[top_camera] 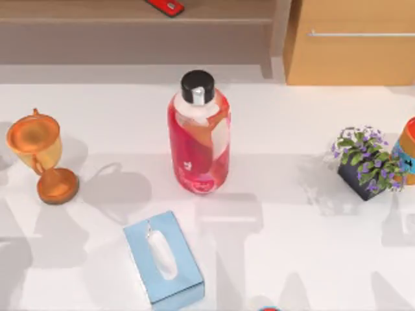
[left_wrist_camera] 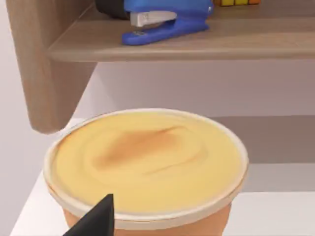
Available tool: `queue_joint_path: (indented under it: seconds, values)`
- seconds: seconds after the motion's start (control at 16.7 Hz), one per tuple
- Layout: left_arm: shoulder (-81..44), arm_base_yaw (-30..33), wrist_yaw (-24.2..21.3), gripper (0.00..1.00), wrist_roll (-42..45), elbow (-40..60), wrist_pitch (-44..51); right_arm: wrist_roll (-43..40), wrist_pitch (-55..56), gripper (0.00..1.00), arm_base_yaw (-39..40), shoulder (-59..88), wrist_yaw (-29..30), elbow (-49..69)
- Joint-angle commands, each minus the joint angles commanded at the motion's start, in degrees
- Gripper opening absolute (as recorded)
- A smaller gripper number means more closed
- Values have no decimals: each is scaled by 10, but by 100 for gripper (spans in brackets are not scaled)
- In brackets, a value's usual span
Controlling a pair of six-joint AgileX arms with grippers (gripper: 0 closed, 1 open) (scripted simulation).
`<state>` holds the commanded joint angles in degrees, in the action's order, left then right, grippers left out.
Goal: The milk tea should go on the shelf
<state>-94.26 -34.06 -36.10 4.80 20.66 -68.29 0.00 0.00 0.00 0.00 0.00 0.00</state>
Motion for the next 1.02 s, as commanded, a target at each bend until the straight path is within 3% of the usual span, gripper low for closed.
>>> queue_joint_path:
  seconds: [0.42,0.78,1.02]
  values:
    - [-195,-68,-72,100,9,34,-130,0,0,100,0,0,0,0]
    - [-199,-66,-72,100,9,34,-131,0,0,100,0,0,0,0]
    - [-228,-36,-41,100,3,87,-114,0,0,100,0,0,0,0]
